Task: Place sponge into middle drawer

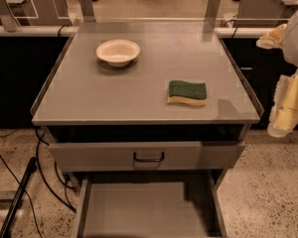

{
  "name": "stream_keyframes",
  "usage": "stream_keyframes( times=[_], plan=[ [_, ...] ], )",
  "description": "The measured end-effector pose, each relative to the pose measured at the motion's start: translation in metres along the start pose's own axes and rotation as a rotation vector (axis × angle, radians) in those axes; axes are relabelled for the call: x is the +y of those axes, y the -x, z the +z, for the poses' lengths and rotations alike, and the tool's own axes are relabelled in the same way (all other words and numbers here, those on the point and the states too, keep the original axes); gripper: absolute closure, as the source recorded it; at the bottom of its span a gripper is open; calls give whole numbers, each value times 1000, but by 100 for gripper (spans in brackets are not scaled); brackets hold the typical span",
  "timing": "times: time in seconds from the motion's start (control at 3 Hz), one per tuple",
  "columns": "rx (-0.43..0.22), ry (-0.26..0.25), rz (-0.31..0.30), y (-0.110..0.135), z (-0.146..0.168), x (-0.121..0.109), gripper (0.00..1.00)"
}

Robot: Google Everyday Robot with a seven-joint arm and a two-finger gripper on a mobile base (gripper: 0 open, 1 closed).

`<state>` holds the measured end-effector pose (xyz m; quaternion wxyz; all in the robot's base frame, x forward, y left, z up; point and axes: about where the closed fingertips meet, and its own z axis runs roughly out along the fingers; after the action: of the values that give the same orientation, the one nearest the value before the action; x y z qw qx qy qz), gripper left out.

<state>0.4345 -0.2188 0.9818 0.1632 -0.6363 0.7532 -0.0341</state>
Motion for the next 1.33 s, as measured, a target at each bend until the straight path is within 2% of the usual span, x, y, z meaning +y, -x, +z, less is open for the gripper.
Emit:
stream_keyframes(
  times=[0.67,1.0,1.33],
  plan=[
    [-19,-18,13,5,4,-8,0],
    [-54,-25,35,14,15,-21,0],
    [-96,-6,68,22,35,-38,0]
  ],
)
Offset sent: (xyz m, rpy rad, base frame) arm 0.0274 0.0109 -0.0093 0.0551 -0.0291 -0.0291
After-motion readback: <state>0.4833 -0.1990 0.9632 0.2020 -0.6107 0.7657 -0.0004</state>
